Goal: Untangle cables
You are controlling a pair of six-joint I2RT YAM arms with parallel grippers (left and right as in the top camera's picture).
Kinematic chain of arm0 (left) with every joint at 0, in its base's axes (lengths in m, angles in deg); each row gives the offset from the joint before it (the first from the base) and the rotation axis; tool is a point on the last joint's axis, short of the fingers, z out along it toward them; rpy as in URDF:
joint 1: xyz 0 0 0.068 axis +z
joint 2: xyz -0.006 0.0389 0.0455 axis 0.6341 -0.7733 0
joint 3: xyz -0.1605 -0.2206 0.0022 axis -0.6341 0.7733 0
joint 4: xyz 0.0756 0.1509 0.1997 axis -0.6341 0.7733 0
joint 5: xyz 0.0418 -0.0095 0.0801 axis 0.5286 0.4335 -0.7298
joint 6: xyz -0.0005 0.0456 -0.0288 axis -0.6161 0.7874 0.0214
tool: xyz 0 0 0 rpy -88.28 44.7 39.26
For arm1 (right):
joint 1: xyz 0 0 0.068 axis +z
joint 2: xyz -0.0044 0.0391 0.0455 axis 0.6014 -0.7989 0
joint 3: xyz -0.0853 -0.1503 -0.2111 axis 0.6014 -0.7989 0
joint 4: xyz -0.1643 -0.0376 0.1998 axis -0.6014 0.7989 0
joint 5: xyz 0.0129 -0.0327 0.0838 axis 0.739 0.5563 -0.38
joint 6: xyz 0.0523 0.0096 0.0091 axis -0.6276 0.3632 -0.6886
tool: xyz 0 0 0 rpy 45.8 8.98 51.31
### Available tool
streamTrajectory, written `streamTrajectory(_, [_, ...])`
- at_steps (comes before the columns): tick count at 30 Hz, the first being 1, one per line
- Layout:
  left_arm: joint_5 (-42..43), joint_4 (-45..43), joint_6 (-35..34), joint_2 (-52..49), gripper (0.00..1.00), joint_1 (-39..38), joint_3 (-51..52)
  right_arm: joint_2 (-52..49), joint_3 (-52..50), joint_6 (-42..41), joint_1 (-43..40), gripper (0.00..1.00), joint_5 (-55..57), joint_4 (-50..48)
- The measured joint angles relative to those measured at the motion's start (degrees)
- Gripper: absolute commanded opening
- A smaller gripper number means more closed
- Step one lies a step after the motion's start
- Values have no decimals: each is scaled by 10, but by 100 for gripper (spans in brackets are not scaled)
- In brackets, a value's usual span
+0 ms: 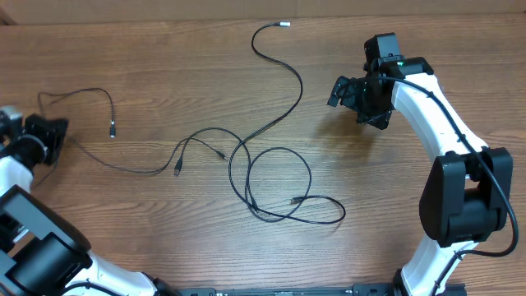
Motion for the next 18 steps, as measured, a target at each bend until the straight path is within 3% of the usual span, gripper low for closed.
streamTrajectory(5, [-205, 68, 39, 0, 4, 25, 0, 0, 0, 0, 0, 100, 0, 0])
streamTrajectory(13, [-330, 79, 50, 0, 4, 30, 0, 0, 0, 0, 0, 100, 0, 0])
streamTrajectory(15, [-356, 85, 50, 0, 54, 30, 0, 0, 0, 0, 0, 100, 0, 0])
streamTrajectory(16, [-368, 87, 52, 0, 71, 30, 0, 0, 0, 0, 0, 100, 0, 0])
streamTrajectory(18, [-384, 91, 53, 0, 92, 30, 0, 0, 0, 0, 0, 100, 0, 0])
